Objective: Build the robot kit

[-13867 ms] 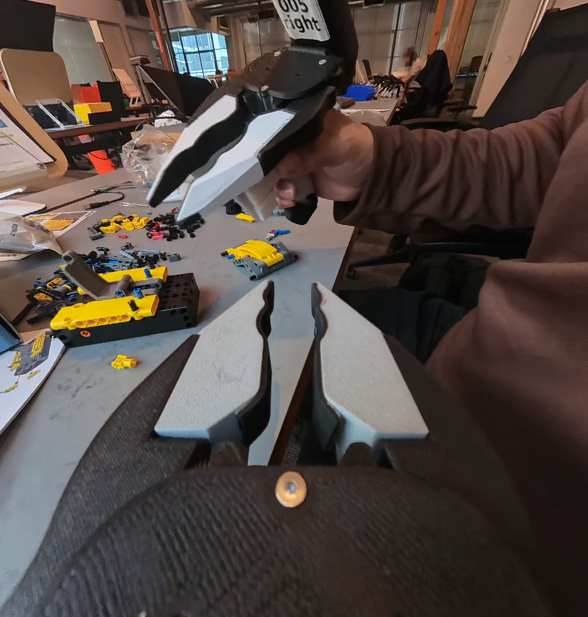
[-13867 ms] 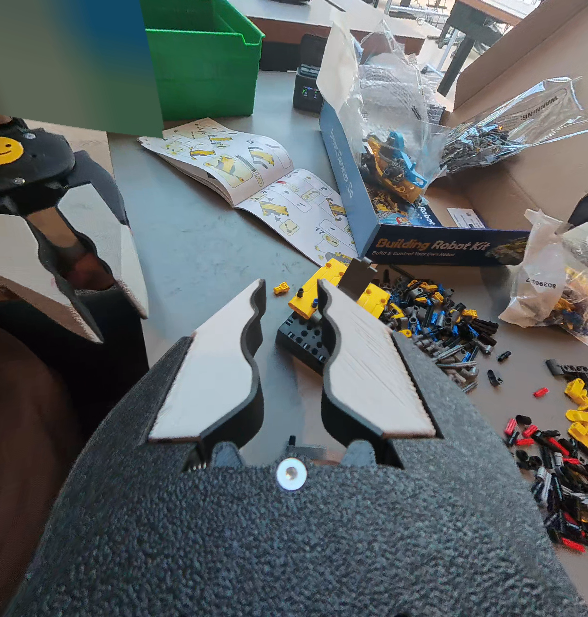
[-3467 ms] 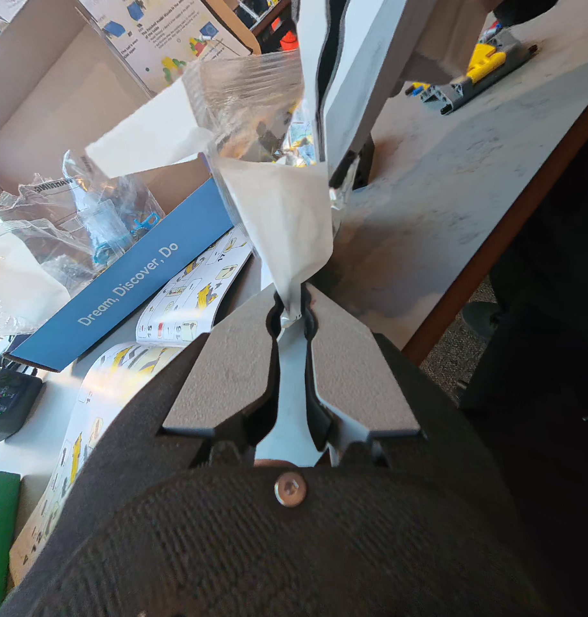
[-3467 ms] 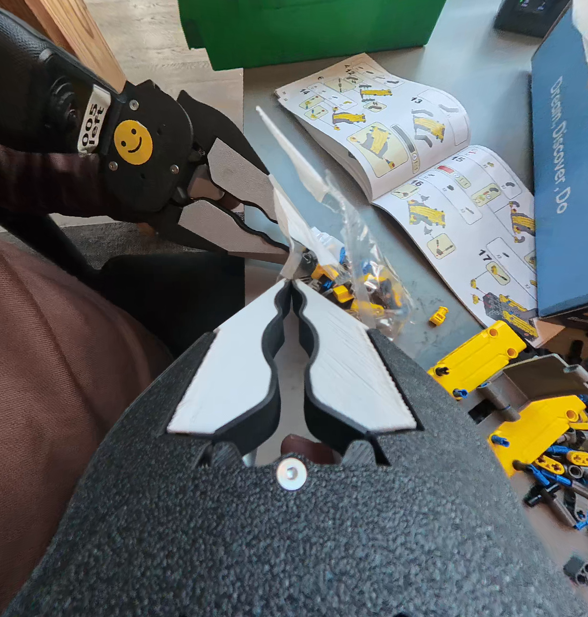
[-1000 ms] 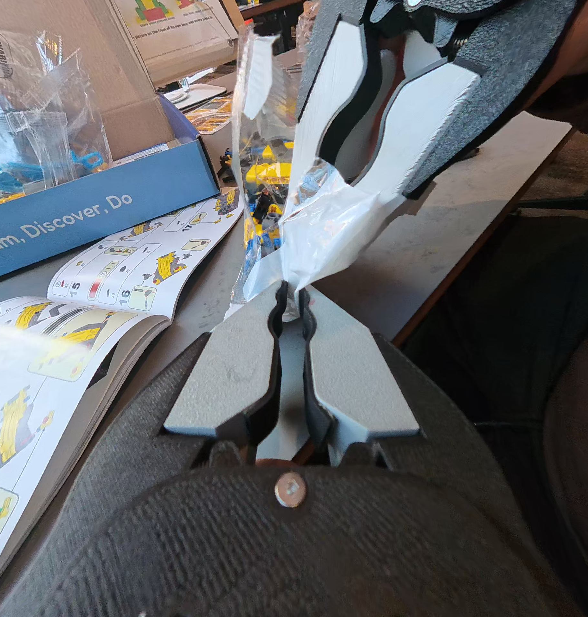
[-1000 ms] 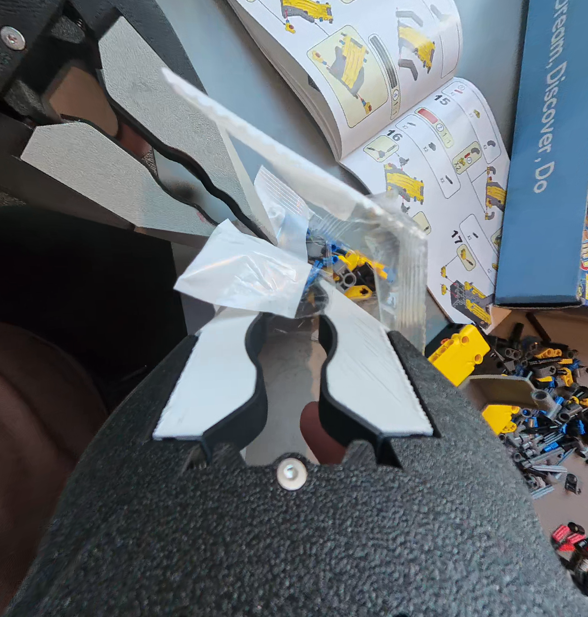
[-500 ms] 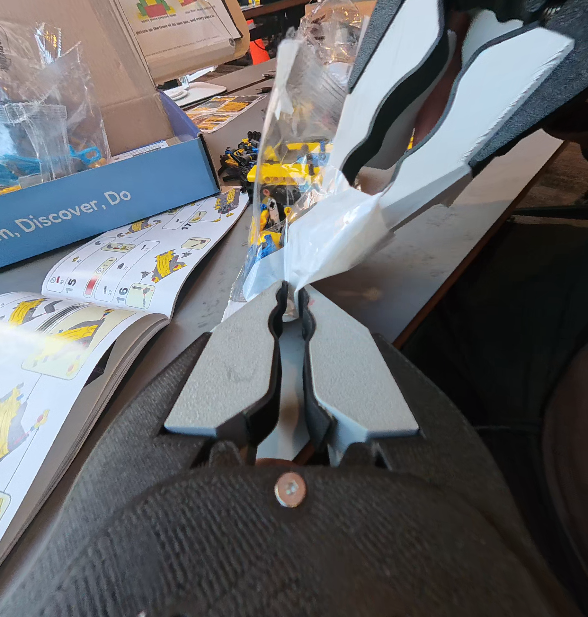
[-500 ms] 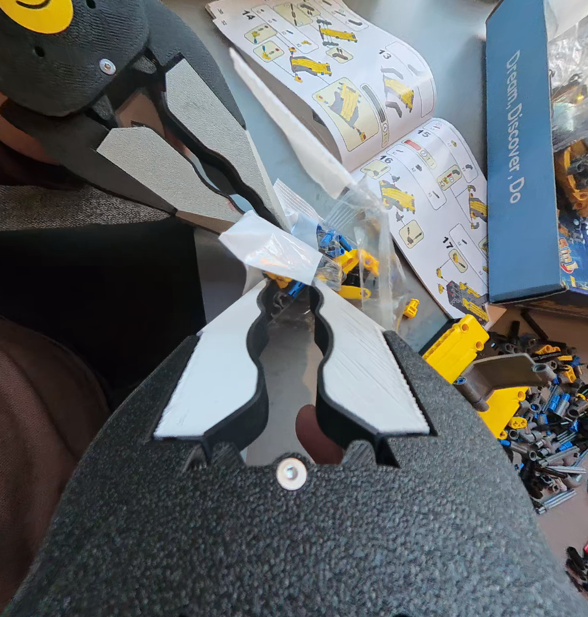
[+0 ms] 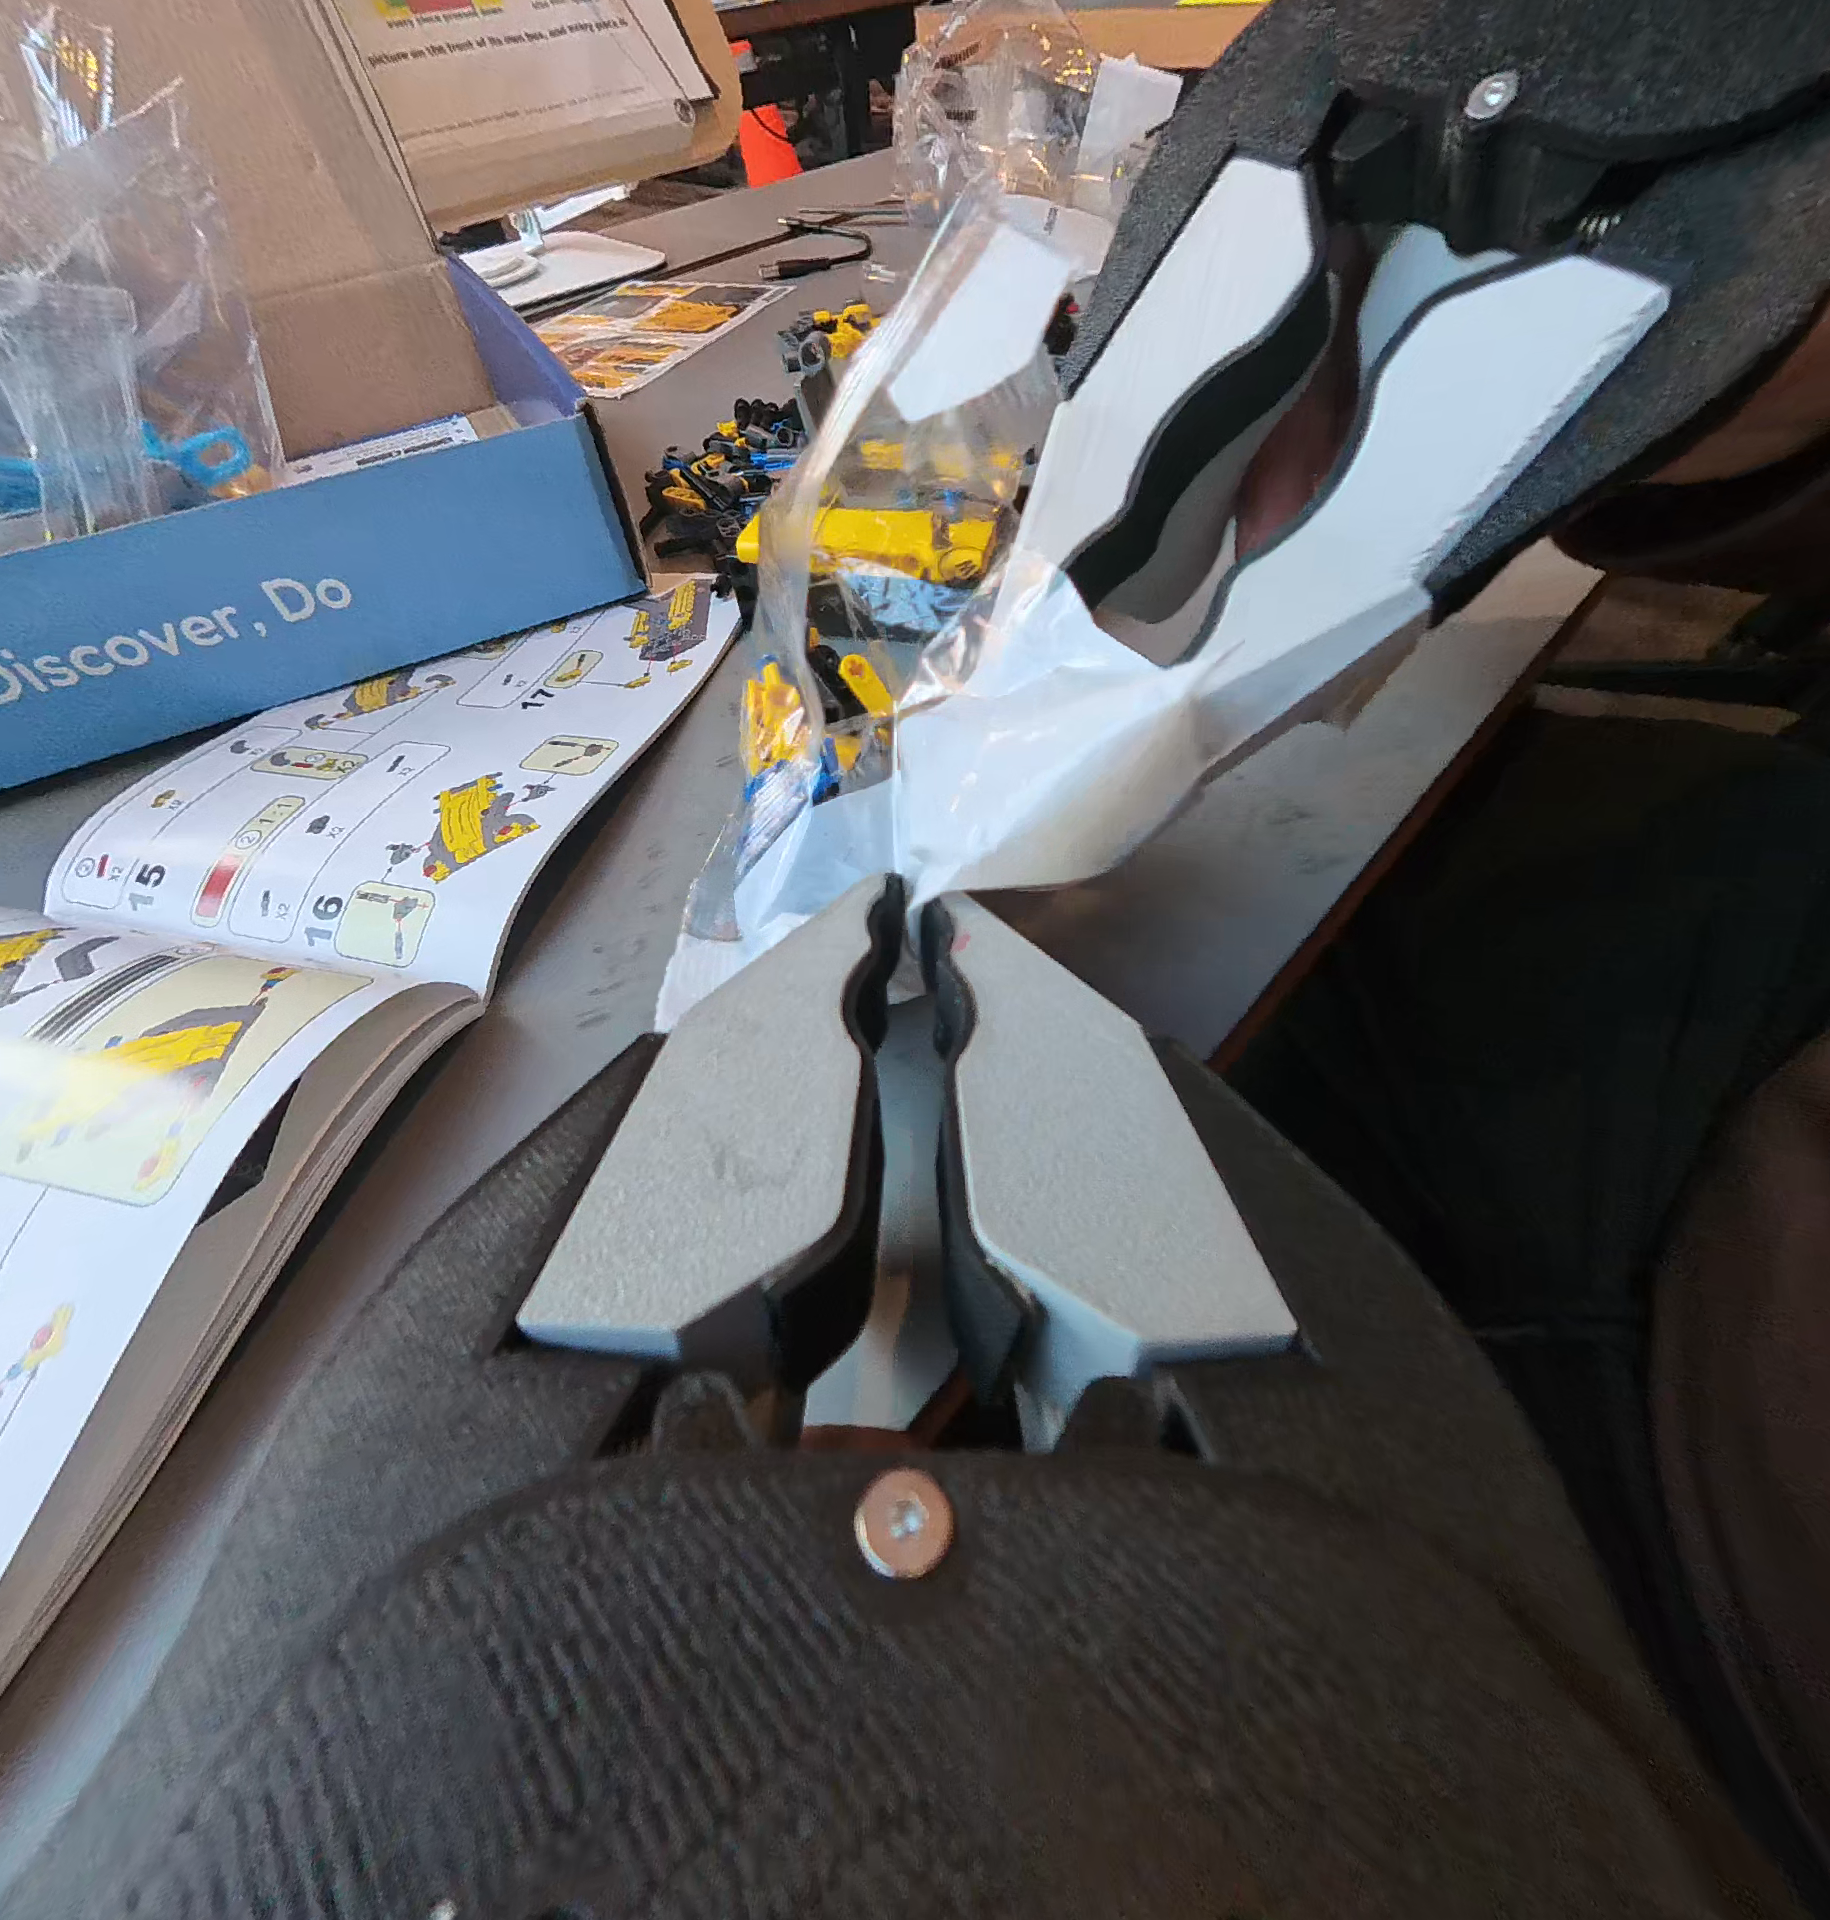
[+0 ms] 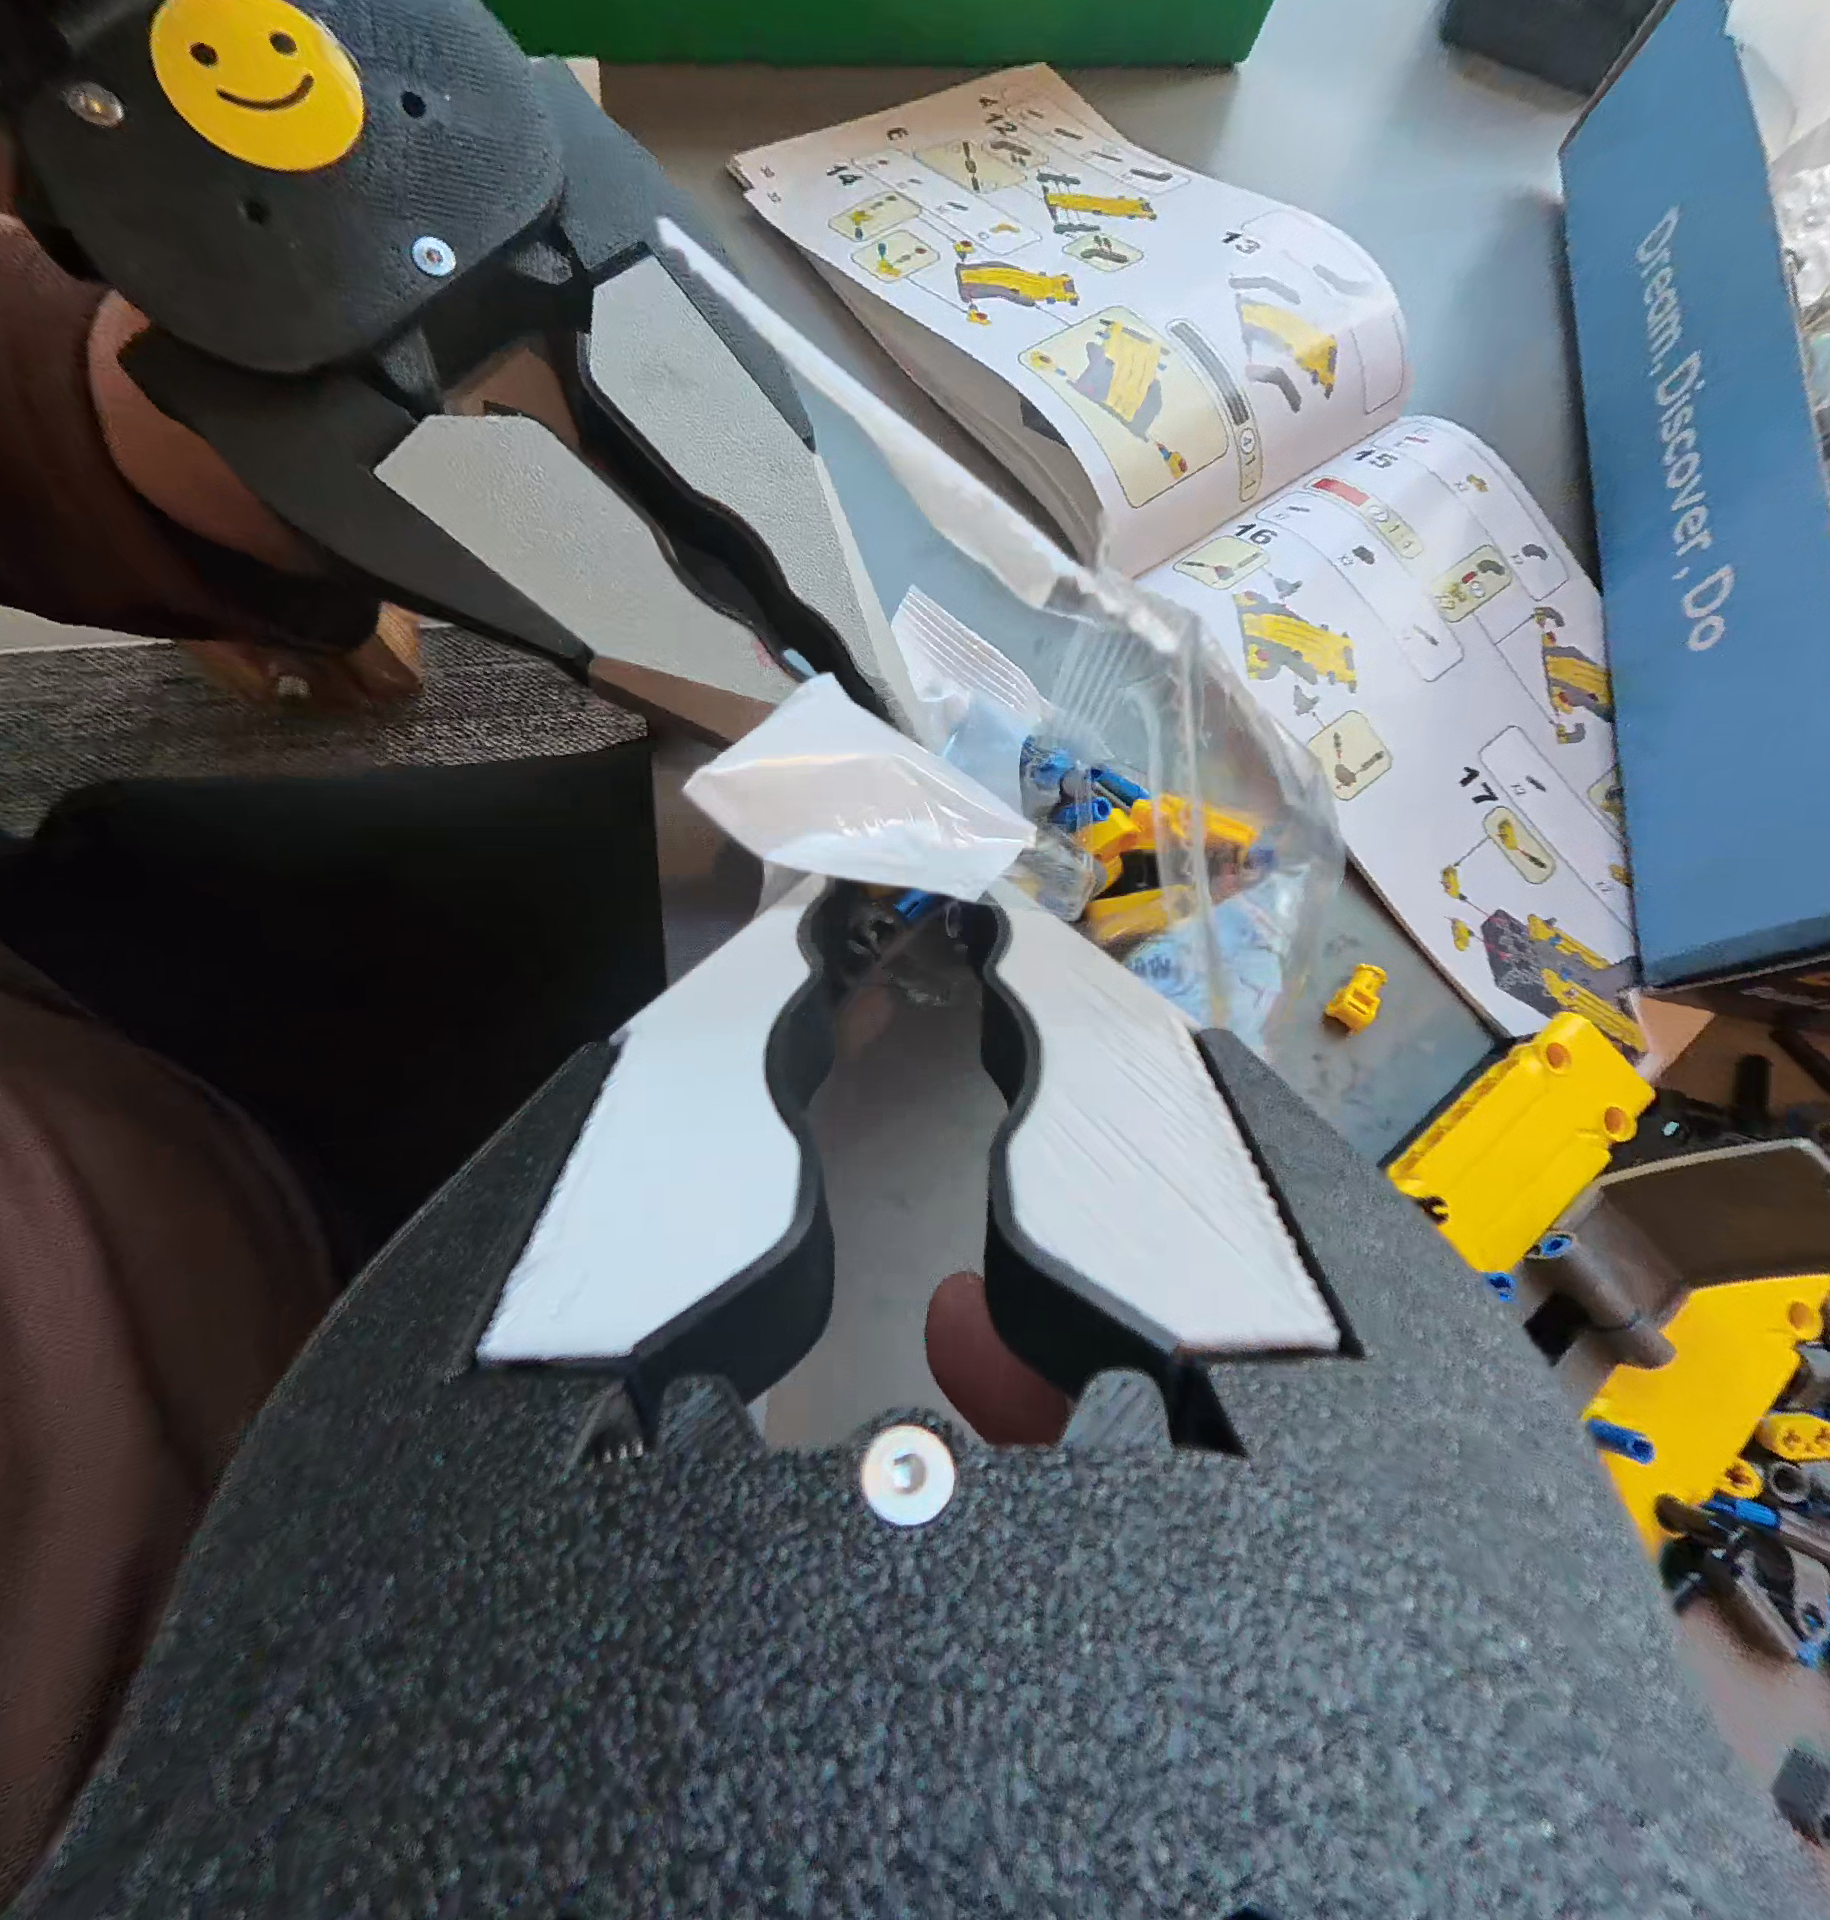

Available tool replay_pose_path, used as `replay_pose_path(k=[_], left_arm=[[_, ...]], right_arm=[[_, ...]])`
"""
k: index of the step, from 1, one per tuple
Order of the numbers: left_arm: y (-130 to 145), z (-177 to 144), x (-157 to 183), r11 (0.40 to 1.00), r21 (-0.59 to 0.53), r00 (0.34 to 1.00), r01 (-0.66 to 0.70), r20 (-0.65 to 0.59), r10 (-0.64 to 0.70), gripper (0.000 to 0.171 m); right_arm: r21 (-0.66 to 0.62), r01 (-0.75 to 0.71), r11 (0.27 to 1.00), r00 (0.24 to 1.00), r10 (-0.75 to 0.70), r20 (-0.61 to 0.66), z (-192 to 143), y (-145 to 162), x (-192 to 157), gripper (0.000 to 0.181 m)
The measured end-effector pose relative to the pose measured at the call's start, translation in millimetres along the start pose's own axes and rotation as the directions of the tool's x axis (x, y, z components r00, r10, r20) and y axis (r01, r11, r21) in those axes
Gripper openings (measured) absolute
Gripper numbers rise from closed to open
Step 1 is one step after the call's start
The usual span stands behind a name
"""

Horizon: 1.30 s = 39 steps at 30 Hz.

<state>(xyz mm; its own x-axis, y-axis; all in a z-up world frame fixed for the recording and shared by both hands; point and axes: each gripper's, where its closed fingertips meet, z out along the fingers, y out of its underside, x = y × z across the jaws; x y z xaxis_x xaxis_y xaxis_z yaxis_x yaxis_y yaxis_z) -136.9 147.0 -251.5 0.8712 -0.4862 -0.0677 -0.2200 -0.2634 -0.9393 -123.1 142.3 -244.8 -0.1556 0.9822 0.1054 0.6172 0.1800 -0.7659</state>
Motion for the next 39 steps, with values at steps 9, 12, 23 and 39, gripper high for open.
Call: replay_pose_path(k=[9, 12, 23, 39], left_arm=[[1.4, 0.6, -1.9, 0.998, -0.019, 0.997, 0.061, -0.036, -0.062, 0.000], [1.4, 0.8, -0.6, 0.998, -0.019, 0.996, 0.066, -0.052, -0.067, 0.000], [1.8, 0.5, 1.8, 0.998, -0.020, 0.995, 0.065, -0.070, -0.066, 0.000], [1.8, -0.1, 1.6, 0.997, -0.019, 0.994, 0.077, -0.076, -0.078, 0.000]], right_arm=[[-0.024, 0.113, 0.993, 0.993, -0.114, -0.043, -8.3, 6.6, 1.9, 0.023], [-0.026, 0.112, 0.993, 0.993, -0.113, -0.032, -10.1, 10.1, 3.9, 0.023], [-0.048, 0.182, 0.982, 0.983, -0.183, -0.014, -13.8, 12.4, 3.2, 0.020], [0.108, 0.166, 0.980, 0.976, -0.179, 0.126, -14.4, 3.7, -6.3, 0.014]])
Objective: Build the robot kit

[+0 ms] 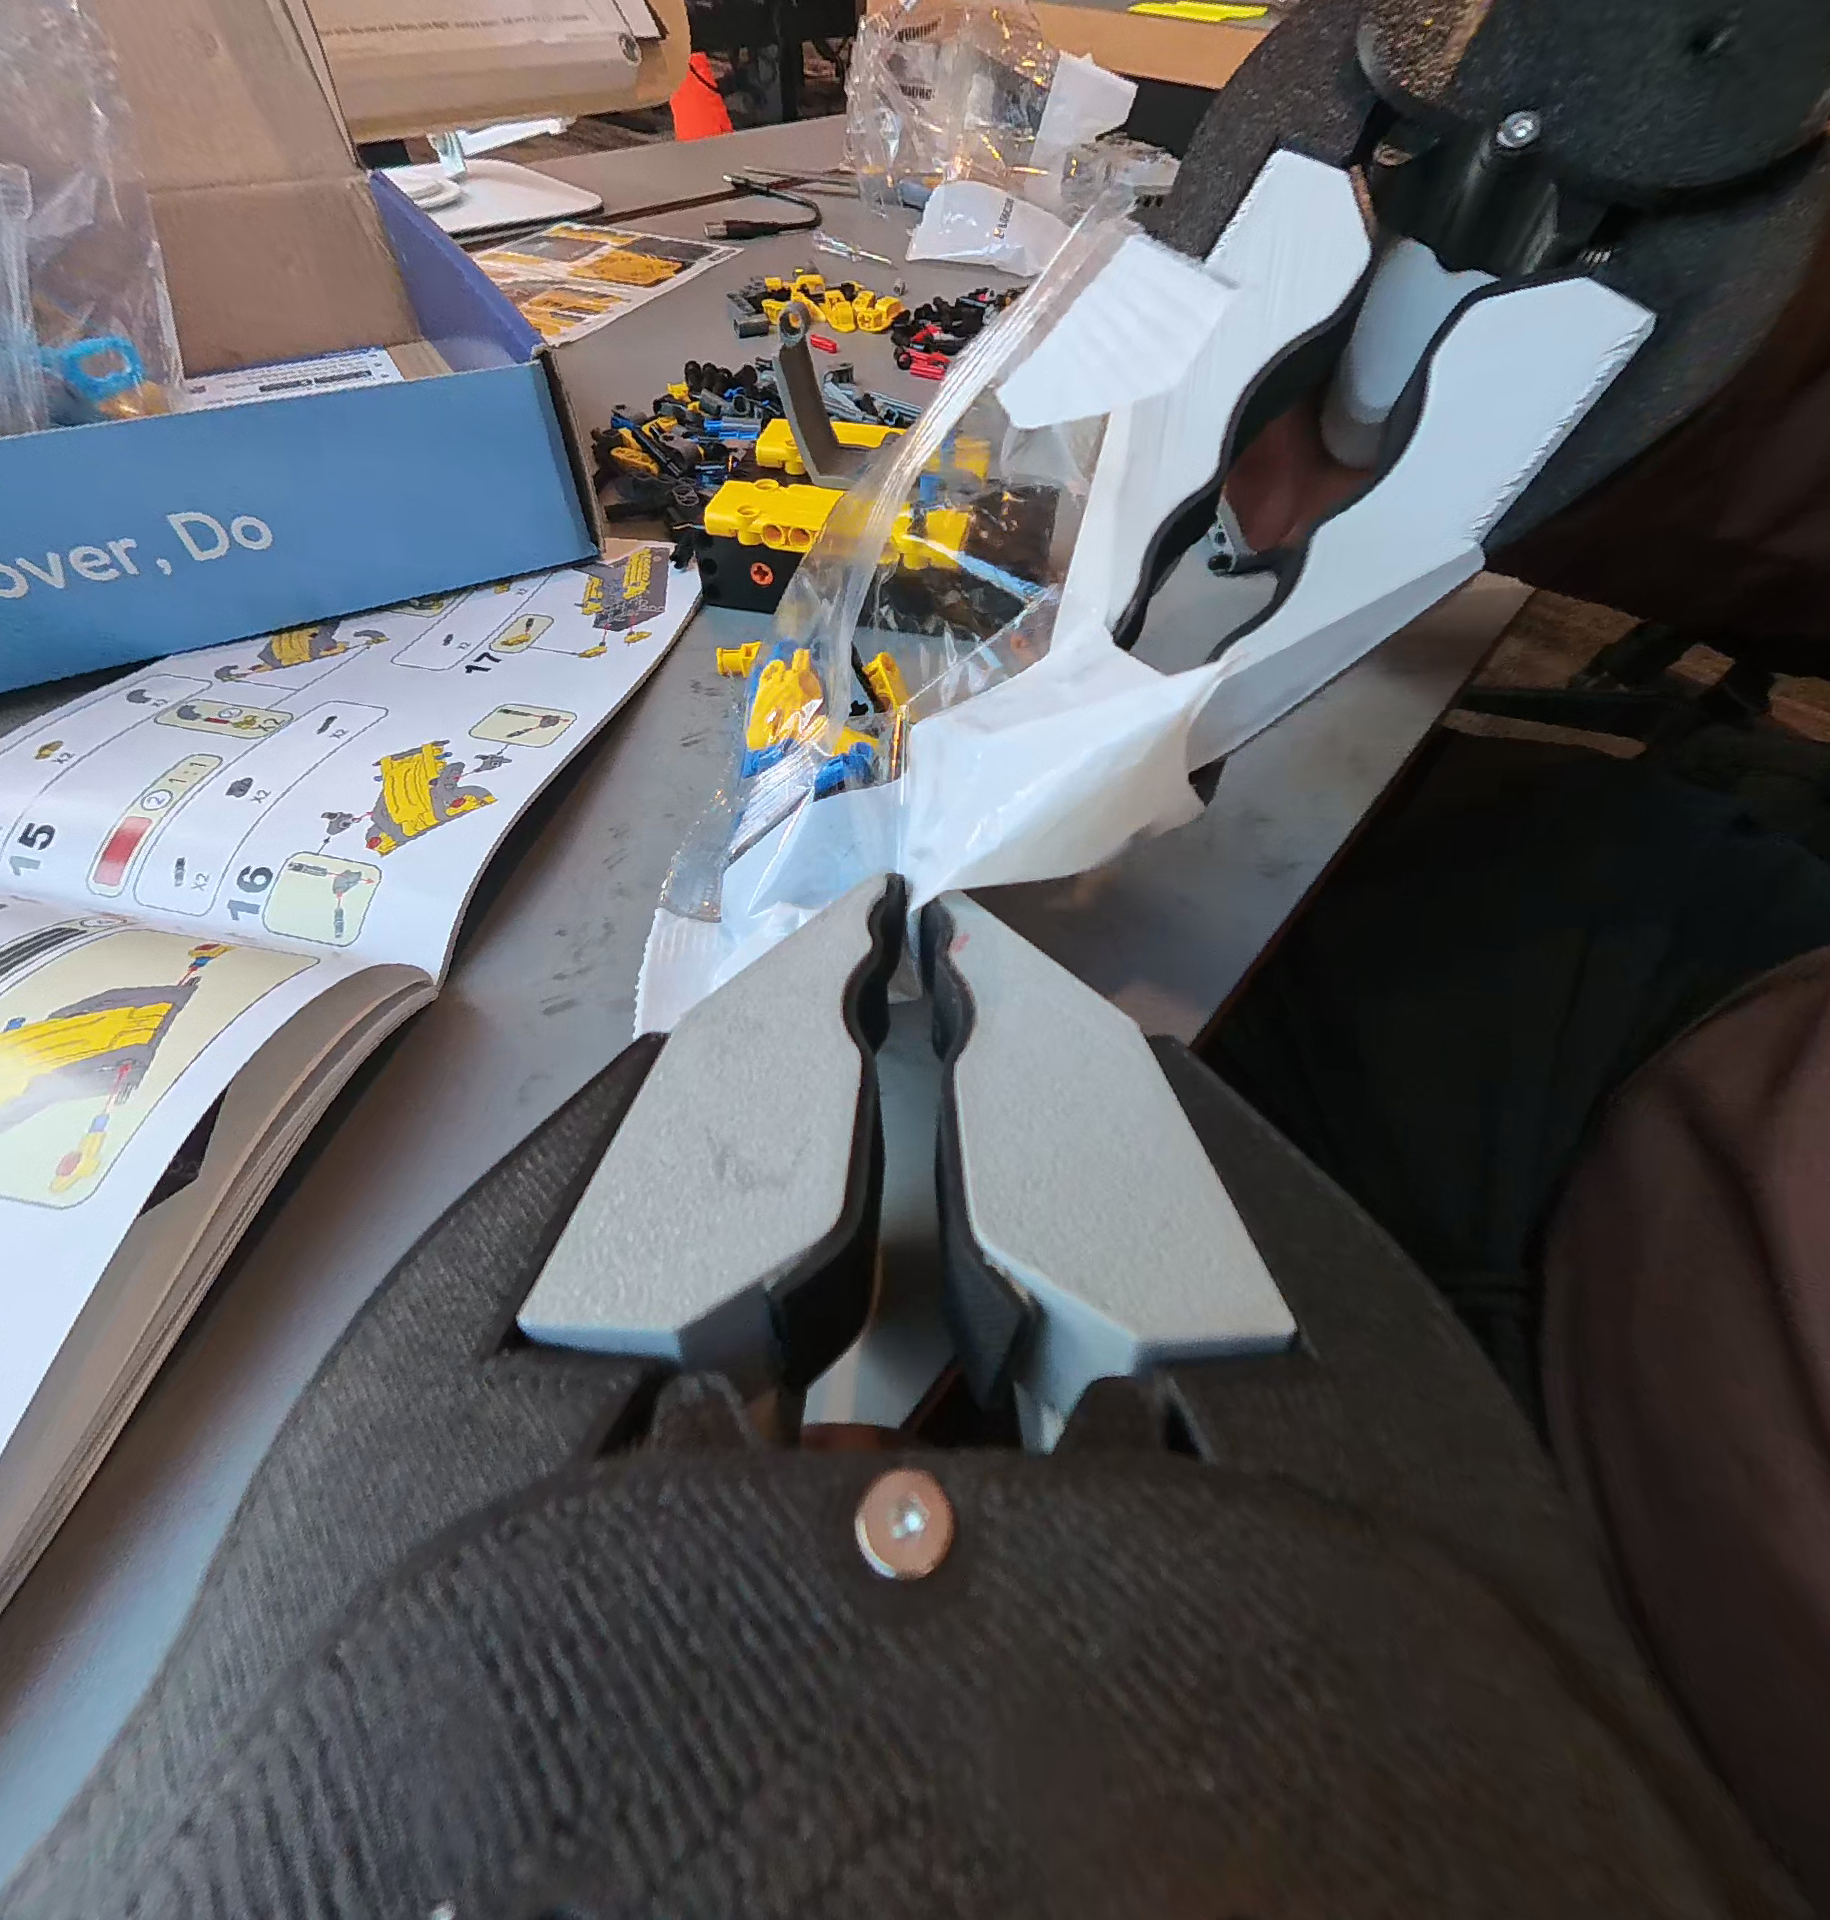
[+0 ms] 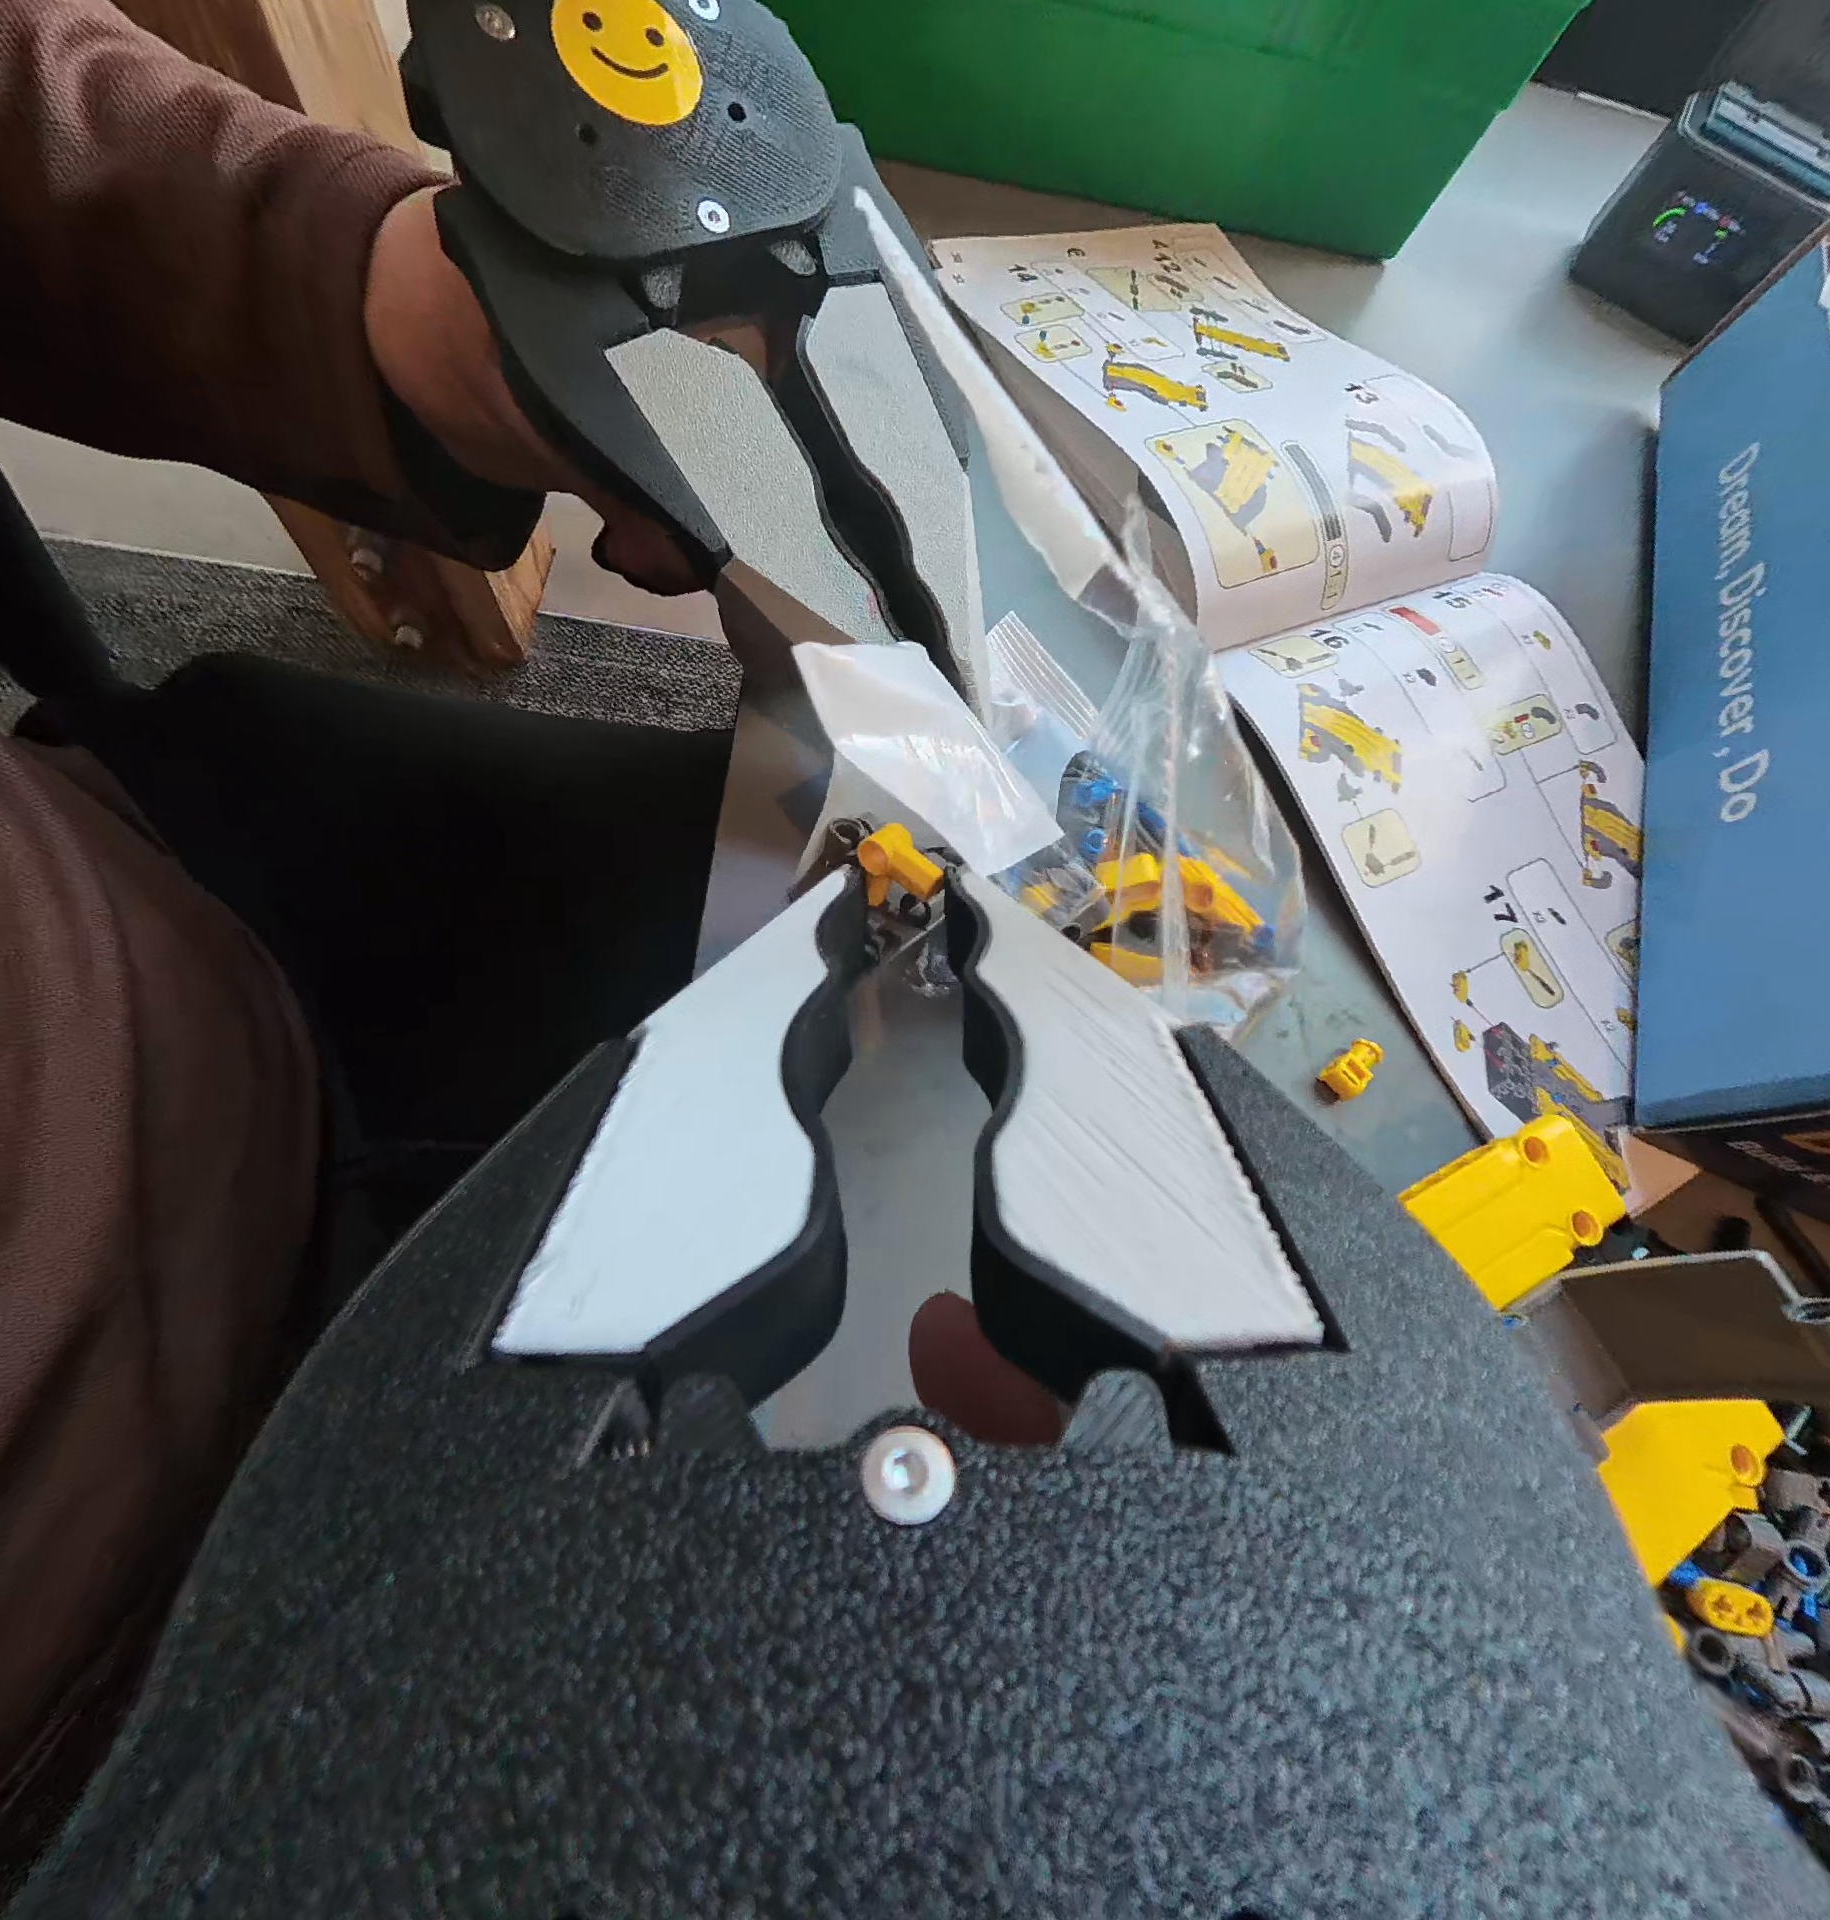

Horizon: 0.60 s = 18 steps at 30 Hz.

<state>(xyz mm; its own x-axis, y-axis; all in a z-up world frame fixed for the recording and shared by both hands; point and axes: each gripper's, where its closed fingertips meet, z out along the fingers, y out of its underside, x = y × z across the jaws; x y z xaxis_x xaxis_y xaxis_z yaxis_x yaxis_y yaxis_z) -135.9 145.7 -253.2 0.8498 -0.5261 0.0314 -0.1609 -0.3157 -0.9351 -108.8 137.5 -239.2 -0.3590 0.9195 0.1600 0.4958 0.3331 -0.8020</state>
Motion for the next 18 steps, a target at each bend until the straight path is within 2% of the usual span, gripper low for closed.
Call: replay_pose_path(k=[2, 5, 9, 13, 15, 18], left_arm=[[-0.1, -0.1, -0.3, 1.000, 0.000, 1.000, 0.005, -0.001, -0.005, 0.000], [-0.1, 0.0, -0.2, 1.000, 0.001, 1.000, 0.006, -0.002, -0.006, 0.000], [0.5, 0.2, -0.2, 1.000, -0.005, 1.000, 0.003, -0.001, -0.003, 0.000], [-0.5, -0.2, -0.4, 1.000, 0.003, 1.000, 0.009, -0.002, -0.009, 0.000], [-0.8, -0.6, -0.5, 1.000, 0.006, 1.000, 0.017, -0.005, -0.017, 0.000], [-1.8, -0.9, -0.6, 0.999, 0.013, 0.999, 0.033, -0.014, -0.033, 0.002]], right_arm=[[-0.016, 0.055, 0.998, 0.998, -0.056, -0.037, -1.2, 2.1, 4.8, 0.008], [-0.056, 0.094, 0.994, 0.992, -0.098, -0.074, -3.1, 4.9, 9.2, 0.008], [-0.053, 0.039, 0.998, 0.996, -0.043, -0.074, -3.0, 7.3, 10.0, 0.007], [-0.013, -0.055, 0.998, 0.992, 0.053, -0.112, -9.2, 5.4, 18.7, 0.007], [0.002, -0.125, 0.992, 0.989, 0.124, -0.084, -9.7, 5.6, 18.1, 0.007], [0.045, -0.168, 0.985, 0.974, 0.173, -0.149, -15.2, 2.8, 34.0, 0.006]])
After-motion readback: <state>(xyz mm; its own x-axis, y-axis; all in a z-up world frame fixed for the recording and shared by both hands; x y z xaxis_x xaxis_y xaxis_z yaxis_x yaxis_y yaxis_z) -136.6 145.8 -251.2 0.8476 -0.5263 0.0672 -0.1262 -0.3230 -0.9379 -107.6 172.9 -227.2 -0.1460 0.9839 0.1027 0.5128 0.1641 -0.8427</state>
